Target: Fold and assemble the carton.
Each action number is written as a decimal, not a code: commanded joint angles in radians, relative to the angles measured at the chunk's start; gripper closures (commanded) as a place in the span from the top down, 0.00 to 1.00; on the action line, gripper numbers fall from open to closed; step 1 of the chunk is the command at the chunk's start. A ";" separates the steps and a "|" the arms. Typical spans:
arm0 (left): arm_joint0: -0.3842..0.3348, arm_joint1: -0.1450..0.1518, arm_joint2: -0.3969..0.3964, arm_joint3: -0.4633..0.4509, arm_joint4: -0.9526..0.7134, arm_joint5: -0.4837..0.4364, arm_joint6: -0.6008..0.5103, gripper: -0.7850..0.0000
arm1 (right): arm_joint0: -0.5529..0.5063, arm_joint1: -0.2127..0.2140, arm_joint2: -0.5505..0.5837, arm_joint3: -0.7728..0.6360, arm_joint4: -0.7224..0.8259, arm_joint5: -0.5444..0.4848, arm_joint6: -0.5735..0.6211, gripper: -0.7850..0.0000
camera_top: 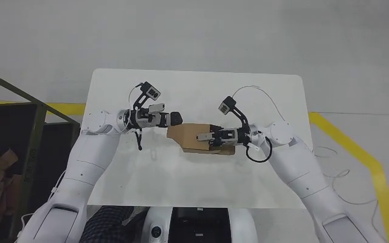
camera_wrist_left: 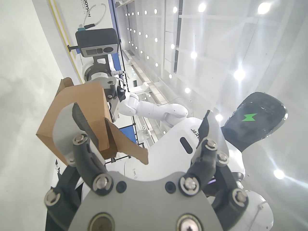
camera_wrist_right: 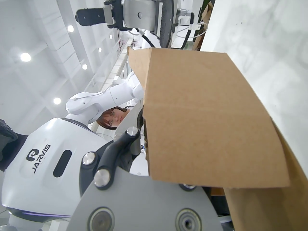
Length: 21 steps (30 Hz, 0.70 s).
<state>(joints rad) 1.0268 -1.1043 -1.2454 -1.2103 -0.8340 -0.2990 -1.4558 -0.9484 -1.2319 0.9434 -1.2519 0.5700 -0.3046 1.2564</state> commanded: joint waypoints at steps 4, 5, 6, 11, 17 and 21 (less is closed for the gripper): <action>0.013 0.000 0.004 -0.017 0.005 0.009 0.000 1.00 | -0.006 0.002 0.009 -0.008 -0.008 0.002 -0.016 0.00; 0.014 0.000 0.006 -0.020 0.006 0.010 0.000 1.00 | -0.008 0.002 0.010 -0.010 -0.009 0.001 -0.019 0.00; 0.015 -0.001 0.007 -0.022 0.007 0.011 0.001 1.00 | -0.009 0.002 0.011 -0.012 -0.010 0.002 -0.020 0.00; 0.015 -0.002 0.012 -0.024 0.005 0.014 0.001 1.00 | -0.012 0.003 0.016 -0.016 -0.012 0.003 -0.025 0.00; 0.010 -0.006 0.023 -0.023 0.008 0.013 0.003 1.00 | -0.016 0.004 0.018 -0.022 -0.017 0.005 -0.026 0.00; 0.007 -0.008 0.028 -0.015 0.013 0.012 0.013 1.00 | -0.017 0.005 0.025 -0.019 -0.017 0.003 -0.027 0.00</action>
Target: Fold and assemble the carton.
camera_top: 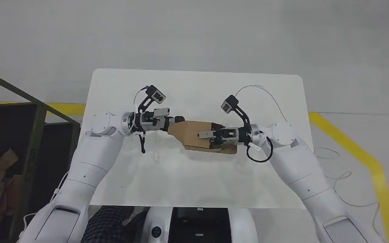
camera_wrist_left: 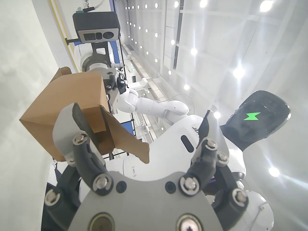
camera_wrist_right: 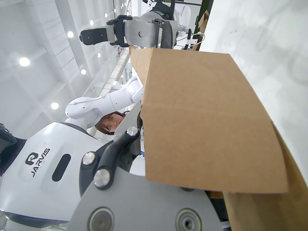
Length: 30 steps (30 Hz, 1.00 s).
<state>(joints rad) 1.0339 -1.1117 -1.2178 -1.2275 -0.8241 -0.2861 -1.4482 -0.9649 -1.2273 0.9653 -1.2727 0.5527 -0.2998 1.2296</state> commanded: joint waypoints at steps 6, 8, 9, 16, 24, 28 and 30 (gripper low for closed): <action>0.006 0.002 -0.014 0.006 0.016 -0.017 0.014 1.00 | -0.004 0.004 0.018 0.005 0.007 -0.001 0.002 0.00; 0.010 0.005 -0.023 0.003 0.017 -0.019 0.008 1.00 | -0.006 0.004 0.020 0.004 0.008 0.000 0.002 0.00; 0.012 0.006 -0.028 0.001 0.018 -0.019 0.003 1.00 | -0.006 0.005 0.021 0.003 0.009 0.000 0.003 0.00; 0.030 0.014 -0.054 -0.018 0.021 -0.006 -0.007 1.00 | -0.009 0.007 0.033 0.001 0.012 0.003 0.004 0.00; 0.019 0.016 -0.055 -0.017 0.010 0.006 -0.058 1.00 | -0.012 0.008 0.033 -0.009 0.004 0.007 0.003 0.00; 0.009 0.013 -0.042 -0.018 0.007 0.006 -0.071 1.00 | -0.013 0.009 0.035 -0.010 0.004 0.008 0.001 0.00; 0.006 0.014 -0.045 -0.013 0.026 -0.013 -0.061 1.00 | -0.014 0.009 0.035 -0.011 0.006 0.009 0.003 0.00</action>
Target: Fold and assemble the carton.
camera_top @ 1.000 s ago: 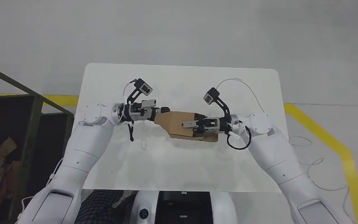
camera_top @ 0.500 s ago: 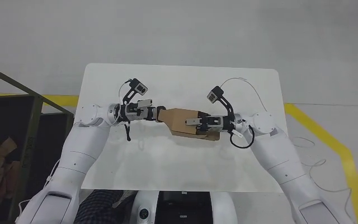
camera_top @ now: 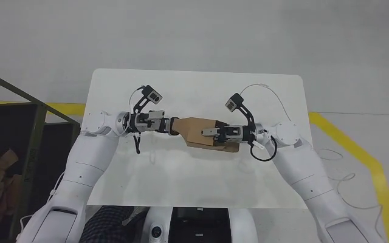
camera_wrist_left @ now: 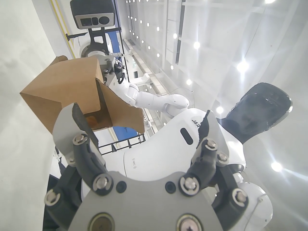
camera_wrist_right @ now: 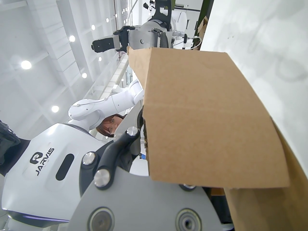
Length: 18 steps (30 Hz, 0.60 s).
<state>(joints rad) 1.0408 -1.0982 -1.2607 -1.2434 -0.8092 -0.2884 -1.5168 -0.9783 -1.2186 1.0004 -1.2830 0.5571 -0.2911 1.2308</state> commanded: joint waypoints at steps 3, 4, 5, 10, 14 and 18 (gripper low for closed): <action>-0.002 0.001 -0.009 0.008 0.007 -0.017 0.017 1.00 | 0.001 0.001 -0.001 -0.003 0.001 0.001 0.014 0.00; -0.002 0.002 -0.013 0.009 0.004 -0.020 0.019 1.00 | 0.001 0.001 -0.001 -0.003 0.001 0.002 0.017 0.00; -0.002 0.002 -0.015 0.010 0.005 -0.022 0.019 1.00 | 0.001 0.001 -0.001 -0.003 0.002 0.003 0.018 0.00; -0.003 0.004 -0.015 0.004 0.004 -0.013 -0.002 1.00 | 0.003 0.000 -0.003 -0.002 0.002 0.004 0.023 0.00; -0.008 0.002 0.008 -0.010 -0.021 0.010 -0.019 1.00 | 0.003 0.000 -0.003 0.000 0.005 0.003 0.024 0.00; -0.013 0.005 0.030 -0.021 -0.036 0.013 -0.019 1.00 | 0.004 0.000 -0.001 0.003 0.007 -0.004 0.025 0.00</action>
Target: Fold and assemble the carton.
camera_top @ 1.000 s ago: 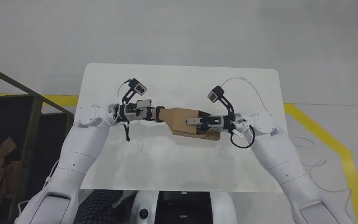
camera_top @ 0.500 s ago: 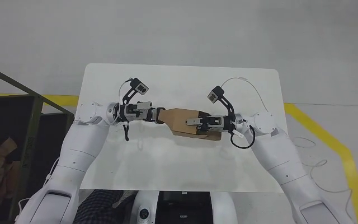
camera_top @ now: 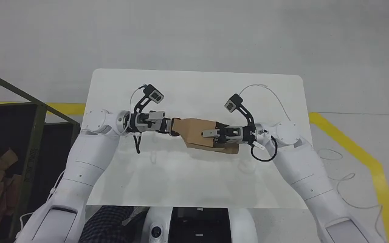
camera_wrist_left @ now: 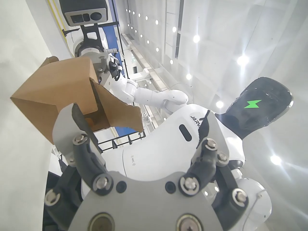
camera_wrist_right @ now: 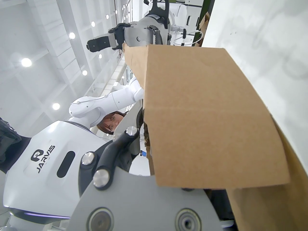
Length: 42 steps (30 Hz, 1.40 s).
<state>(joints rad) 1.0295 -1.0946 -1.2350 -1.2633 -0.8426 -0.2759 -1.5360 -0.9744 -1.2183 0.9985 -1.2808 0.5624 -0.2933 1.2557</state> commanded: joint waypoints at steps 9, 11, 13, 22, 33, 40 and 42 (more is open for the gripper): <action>-0.005 0.015 0.018 0.000 0.008 -0.008 0.000 1.00 | 0.002 -0.001 -0.001 0.005 0.008 -0.010 0.010 0.00; -0.002 0.015 0.016 -0.003 0.014 -0.010 0.002 1.00 | 0.002 -0.001 -0.002 0.003 0.011 -0.009 0.011 0.00; 0.001 0.015 0.018 -0.005 0.015 -0.011 0.003 1.00 | 0.002 -0.002 -0.004 0.001 0.011 -0.009 0.011 0.00; -0.010 0.007 0.045 -0.013 0.024 -0.018 0.010 1.00 | 0.004 -0.003 -0.011 -0.003 0.002 -0.006 0.003 0.00; -0.034 -0.002 0.067 0.005 0.032 -0.029 0.038 1.00 | 0.000 -0.003 -0.013 -0.015 -0.007 -0.005 -0.008 0.00; -0.031 -0.003 0.062 -0.001 0.027 -0.031 0.041 1.00 | -0.001 -0.004 -0.014 -0.016 -0.010 -0.004 -0.015 0.00; -0.028 -0.003 0.060 -0.005 0.028 -0.030 0.041 1.00 | -0.002 -0.004 -0.014 -0.017 -0.010 -0.004 -0.016 0.00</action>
<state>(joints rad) 1.0002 -1.0977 -1.1738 -1.2659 -0.8153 -0.3067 -1.4945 -0.9759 -1.2221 0.9842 -1.2974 0.5526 -0.2975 1.2403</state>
